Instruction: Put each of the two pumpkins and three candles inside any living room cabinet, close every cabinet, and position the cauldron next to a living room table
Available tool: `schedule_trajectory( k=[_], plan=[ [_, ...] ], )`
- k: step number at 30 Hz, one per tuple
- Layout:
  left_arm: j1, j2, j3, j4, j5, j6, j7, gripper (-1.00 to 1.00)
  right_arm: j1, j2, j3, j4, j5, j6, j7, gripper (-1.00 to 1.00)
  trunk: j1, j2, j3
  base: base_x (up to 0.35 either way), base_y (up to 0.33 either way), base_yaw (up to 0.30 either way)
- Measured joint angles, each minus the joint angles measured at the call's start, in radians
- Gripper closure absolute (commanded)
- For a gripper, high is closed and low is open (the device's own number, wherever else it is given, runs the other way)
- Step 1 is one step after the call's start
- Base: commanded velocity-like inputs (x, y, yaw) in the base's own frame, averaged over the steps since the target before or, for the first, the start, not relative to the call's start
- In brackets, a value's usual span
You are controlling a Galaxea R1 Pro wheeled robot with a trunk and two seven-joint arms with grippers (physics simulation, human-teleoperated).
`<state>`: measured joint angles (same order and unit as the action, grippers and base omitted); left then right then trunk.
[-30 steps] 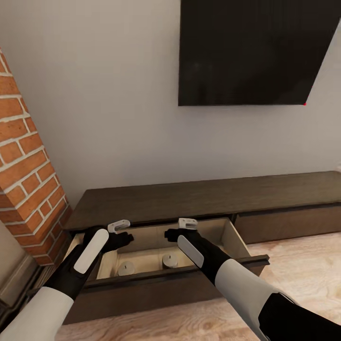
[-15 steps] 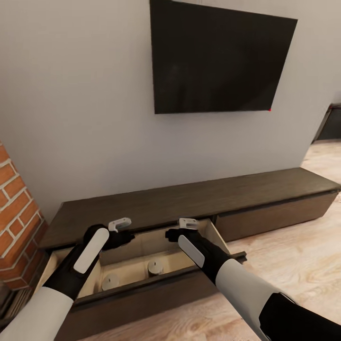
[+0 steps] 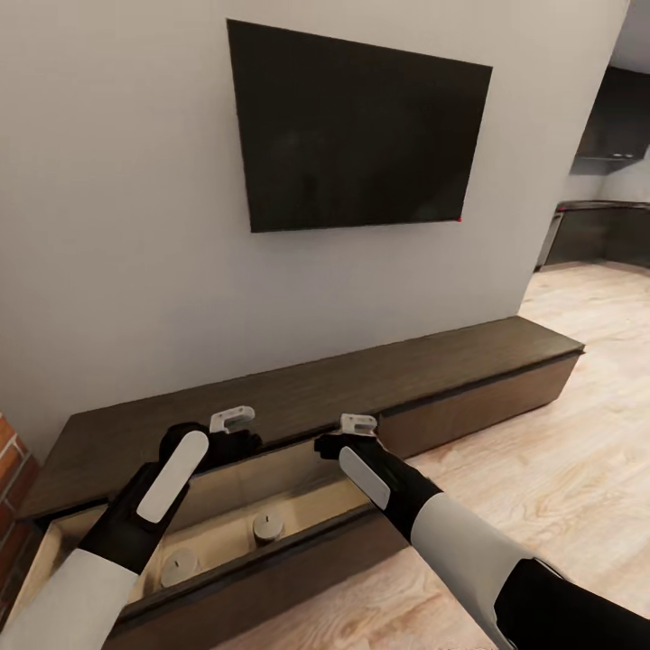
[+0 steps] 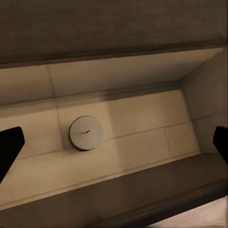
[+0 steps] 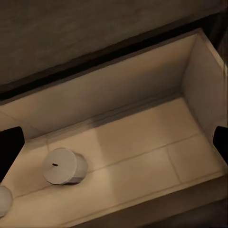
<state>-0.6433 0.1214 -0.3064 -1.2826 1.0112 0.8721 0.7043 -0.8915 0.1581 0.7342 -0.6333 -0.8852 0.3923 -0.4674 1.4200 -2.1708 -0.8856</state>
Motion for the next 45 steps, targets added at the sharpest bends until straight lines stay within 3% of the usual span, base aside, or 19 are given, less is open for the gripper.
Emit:
schedule_trajectory(
  k=[5, 10, 15, 20, 23, 45],
  plan=[
    [0.004, 0.000, -0.009, -0.006, 0.000, 0.000, 0.000, -1.00, 0.000, 0.001, 0.000, -0.009, 0.001, -0.006, 0.005, -1.00, -0.019, 0.035, 0.020, 0.000, 0.000, -0.248],
    [0.007, 0.000, -0.016, -0.009, 0.000, 0.001, -0.001, -1.00, 0.005, -0.007, 0.000, -0.084, 0.001, -0.057, 0.001, -1.00, -0.031, 0.056, 0.035, 0.000, 0.000, -0.235],
    [0.011, 0.006, -0.018, -0.057, -0.002, -0.001, -0.001, -1.00, 0.008, -0.054, 0.000, -0.181, 0.002, -0.074, -0.007, -1.00, -0.031, 0.056, 0.040, 0.000, 0.000, -0.227],
    [0.053, 0.014, -0.015, -0.136, -0.010, -0.001, 0.001, -1.00, 0.012, -0.125, -0.003, -0.300, -0.003, -0.069, -0.011, -1.00, -0.031, 0.056, 0.046, 0.000, 0.000, -0.224],
    [0.060, 0.016, -0.013, -0.149, -0.011, -0.001, 0.001, -1.00, 0.013, -0.144, -0.003, -0.312, -0.005, -0.072, -0.011, -1.00, -0.031, 0.056, 0.049, 0.000, 0.000, -0.223],
    [0.064, 0.016, -0.012, -0.157, -0.011, -0.004, 0.002, -1.00, 0.014, -0.152, -0.009, -0.301, -0.013, -0.077, -0.012, -1.00, -0.031, 0.056, 0.073, 0.000, 0.000, -0.198]
  ],
)
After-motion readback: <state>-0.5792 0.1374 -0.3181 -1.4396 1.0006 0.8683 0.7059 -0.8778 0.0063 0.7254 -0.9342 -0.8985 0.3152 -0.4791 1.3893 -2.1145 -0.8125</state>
